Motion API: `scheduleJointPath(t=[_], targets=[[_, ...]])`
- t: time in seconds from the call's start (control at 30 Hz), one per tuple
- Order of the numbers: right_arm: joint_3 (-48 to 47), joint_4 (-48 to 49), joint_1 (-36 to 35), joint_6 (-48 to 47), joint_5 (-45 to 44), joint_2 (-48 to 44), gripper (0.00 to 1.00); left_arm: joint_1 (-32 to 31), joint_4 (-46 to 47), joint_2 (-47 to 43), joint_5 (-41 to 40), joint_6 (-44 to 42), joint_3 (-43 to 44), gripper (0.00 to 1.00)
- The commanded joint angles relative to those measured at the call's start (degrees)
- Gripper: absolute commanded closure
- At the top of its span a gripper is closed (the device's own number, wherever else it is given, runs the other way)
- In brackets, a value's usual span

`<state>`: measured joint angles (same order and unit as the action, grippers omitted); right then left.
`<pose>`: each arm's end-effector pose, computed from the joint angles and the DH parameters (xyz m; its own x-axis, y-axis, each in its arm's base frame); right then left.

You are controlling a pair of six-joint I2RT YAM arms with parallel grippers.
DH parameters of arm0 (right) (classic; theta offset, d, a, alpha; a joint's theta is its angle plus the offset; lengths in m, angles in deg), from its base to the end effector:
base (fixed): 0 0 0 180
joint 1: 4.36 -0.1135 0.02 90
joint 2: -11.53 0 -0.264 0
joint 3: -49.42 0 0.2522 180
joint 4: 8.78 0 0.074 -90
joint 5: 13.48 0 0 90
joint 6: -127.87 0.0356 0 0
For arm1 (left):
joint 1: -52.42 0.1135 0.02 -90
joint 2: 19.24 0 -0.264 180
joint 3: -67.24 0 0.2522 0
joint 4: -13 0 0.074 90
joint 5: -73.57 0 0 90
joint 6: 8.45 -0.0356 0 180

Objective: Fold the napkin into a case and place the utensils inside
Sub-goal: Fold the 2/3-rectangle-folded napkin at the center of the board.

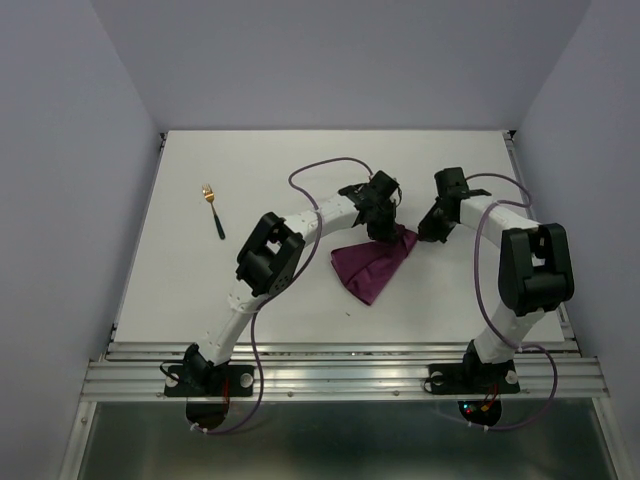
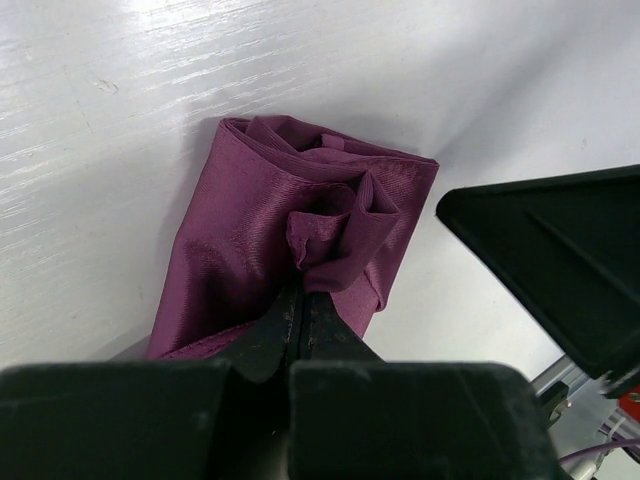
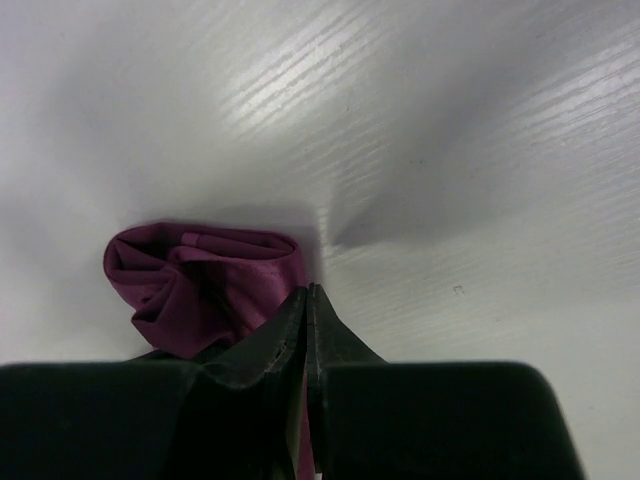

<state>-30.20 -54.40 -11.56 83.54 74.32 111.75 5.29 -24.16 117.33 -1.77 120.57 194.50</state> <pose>0.3445 0.0421 0.1843 -0.7130 0.6304 -0.3069 0.5726 0.7762 0.2639 0.3576 -0.3984 0.1756 -0.9043 0.0789 -0.4196 0.3325 0.7467 -0.5762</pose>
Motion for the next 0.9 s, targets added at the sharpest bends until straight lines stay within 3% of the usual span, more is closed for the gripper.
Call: scheduleJointPath(t=[0.0, 0.43, 0.87], targets=[[1.79, 3.2, -0.27, -3.83, 3.67, -3.45, 0.92, -0.15, -1.65, -0.96, 0.29, -1.58, 2.87, 1.0], [1.27, 4.79, -1.32, -5.33, 6.94, -3.19, 0.92, -0.15, -2.7, -0.7, 0.29, -1.85, 4.02, 1.0], [1.7, 4.52, -1.85, -0.68, 3.52, 5.59, 0.92, -0.06, -4.46, 0.1, 0.46, -1.06, 7.53, 1.0]])
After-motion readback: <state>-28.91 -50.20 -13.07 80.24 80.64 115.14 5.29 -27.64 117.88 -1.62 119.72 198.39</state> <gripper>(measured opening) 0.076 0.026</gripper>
